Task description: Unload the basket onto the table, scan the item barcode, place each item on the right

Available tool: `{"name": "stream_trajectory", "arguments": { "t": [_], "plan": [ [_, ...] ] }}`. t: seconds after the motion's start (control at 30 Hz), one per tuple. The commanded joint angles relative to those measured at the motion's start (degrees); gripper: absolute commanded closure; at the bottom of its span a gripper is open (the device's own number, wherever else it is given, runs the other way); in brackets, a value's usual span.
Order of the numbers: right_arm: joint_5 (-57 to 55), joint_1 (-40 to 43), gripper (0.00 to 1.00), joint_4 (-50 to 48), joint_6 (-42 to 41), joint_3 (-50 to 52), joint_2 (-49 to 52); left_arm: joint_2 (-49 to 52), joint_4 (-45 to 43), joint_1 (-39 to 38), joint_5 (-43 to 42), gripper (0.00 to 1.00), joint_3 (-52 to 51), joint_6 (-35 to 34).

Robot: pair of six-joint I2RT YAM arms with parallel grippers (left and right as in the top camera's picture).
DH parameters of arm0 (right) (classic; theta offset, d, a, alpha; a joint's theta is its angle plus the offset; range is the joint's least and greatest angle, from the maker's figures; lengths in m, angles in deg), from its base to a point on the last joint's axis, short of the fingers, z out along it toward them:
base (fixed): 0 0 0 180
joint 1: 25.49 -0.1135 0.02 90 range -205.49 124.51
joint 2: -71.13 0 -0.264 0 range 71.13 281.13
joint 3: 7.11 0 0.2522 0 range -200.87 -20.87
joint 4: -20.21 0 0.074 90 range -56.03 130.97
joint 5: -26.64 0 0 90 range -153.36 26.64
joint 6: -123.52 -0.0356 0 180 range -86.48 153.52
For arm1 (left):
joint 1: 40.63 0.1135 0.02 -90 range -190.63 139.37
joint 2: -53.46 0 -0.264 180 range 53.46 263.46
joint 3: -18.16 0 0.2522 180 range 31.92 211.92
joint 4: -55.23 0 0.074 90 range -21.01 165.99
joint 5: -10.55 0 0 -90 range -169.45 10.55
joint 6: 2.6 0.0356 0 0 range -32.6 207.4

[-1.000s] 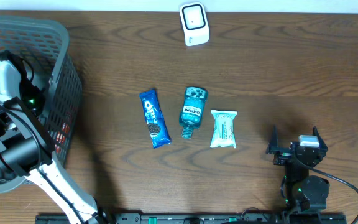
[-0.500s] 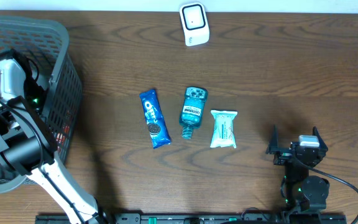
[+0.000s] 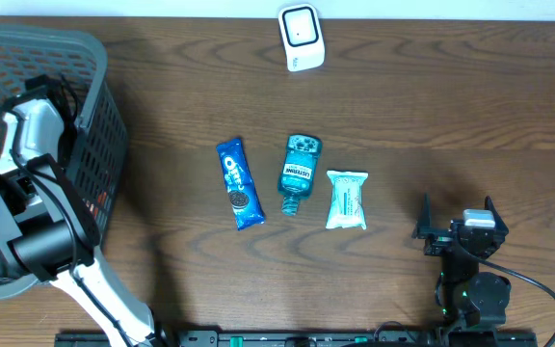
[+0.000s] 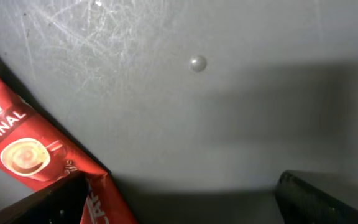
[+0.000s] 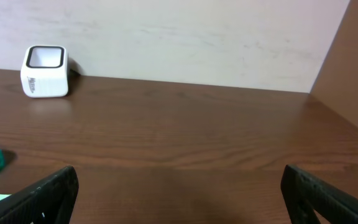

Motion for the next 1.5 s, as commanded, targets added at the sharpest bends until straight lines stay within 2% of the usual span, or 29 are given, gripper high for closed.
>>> {"name": "stream_trajectory", "arguments": {
  "t": [0.0,0.33,0.47,0.6,0.8,1.03,1.17,1.47],
  "plan": [
    [0.3,0.4,0.01,0.2,0.3,0.1,-0.5,8.1,-2.0,-0.9,-0.4,0.02,-6.2,0.2],
    [0.3,0.4,0.01,0.2,0.3,0.1,-0.5,8.1,-7.6,0.9,9.7,0.02,-6.1,2.1],
    [0.3,0.4,0.01,0.2,0.3,0.1,-0.5,8.1,-13.6,2.5,9.7,0.02,-6.1,9.1],
    [0.3,0.4,0.01,0.2,0.3,0.1,-0.5,8.1,-20.8,4.2,9.7,0.02,-6.1,20.5],
    [0.3,0.4,0.01,0.2,0.3,0.1,-0.5,6.2,-20.4,5.0,9.7,0.02,-5.6,28.2],
    [0.3,0.4,0.01,0.2,0.3,0.1,-0.4,-2.1,-14.6,5.0,9.7,0.02,-5.6,29.0],
    [0.3,0.4,0.01,0.2,0.3,0.1,-0.4,-3.1,-10.1,5.0,9.2,0.02,-5.6,26.2],
    [0.3,0.4,0.01,0.2,0.3,0.1,-0.4,-4.9,-9.6,5.0,9.4,0.02,-4.5,28.7]
  ]
}}
